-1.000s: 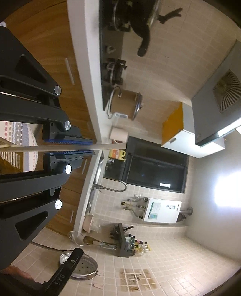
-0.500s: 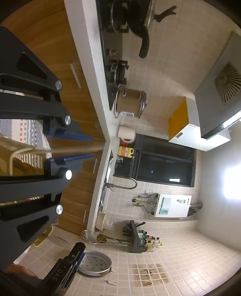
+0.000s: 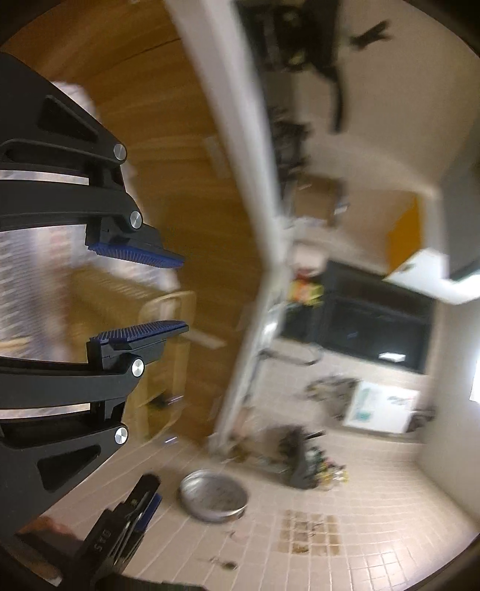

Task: Organize utensils
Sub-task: 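Open the left gripper to drop the chopstick while the right gripper releases the spoon into the basket, then close the left gripper on a wooden chopstick while the right gripper grasps a clear spoon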

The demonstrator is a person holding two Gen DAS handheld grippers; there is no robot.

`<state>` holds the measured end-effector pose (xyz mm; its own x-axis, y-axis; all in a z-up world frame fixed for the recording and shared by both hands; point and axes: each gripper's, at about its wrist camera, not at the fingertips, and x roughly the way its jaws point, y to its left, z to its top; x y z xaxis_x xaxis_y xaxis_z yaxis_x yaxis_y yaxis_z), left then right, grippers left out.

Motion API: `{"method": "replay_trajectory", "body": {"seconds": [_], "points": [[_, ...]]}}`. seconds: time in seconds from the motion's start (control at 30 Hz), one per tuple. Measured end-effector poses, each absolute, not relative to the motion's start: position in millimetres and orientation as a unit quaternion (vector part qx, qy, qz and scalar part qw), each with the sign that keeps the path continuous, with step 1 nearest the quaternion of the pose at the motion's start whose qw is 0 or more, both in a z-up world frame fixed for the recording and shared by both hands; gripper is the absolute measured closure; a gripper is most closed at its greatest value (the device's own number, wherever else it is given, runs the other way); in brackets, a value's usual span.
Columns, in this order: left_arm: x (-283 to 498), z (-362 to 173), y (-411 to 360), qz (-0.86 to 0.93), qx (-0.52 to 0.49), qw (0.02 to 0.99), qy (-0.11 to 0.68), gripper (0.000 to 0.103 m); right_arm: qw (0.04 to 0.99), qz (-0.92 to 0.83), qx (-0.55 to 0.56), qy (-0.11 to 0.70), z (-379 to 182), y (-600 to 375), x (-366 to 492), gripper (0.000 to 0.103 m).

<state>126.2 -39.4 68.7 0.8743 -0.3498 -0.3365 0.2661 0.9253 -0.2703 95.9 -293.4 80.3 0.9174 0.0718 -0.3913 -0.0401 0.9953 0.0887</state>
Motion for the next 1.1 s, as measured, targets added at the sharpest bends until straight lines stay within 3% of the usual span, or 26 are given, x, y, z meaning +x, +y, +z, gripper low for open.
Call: {"method": "replay_trajectory", "body": {"seconds": [0.13,0.2,0.4,0.53,0.83,1.1], "points": [[134.5,36.9,-41.4,-0.245,-0.131,0.909,0.311,0.065,0.957,0.047,0.041,0.283,59.9,-285.9,90.0,0.047],[141.3,13.0,-48.6,-0.276,-0.125,0.874,0.38,0.065,0.942,0.065,0.051,0.324,43.3,-283.4,87.9,0.047],[143.5,-39.7,-74.8,-0.313,-0.084,0.812,0.485,0.065,0.897,0.096,0.075,0.426,-9.1,-278.0,87.5,0.05],[137.6,-53.7,-86.6,-0.302,-0.048,0.817,0.489,0.071,0.878,0.104,0.105,0.456,-27.9,-282.2,85.1,0.059],[125.0,-63.2,-119.0,-0.256,0.061,0.85,0.457,0.083,0.876,0.097,0.127,0.455,-34.6,-292.5,74.4,0.059],[124.9,-61.3,-127.2,-0.244,0.086,0.854,0.452,0.083,0.876,0.091,0.122,0.458,-35.3,-297.4,75.5,0.059]]}}
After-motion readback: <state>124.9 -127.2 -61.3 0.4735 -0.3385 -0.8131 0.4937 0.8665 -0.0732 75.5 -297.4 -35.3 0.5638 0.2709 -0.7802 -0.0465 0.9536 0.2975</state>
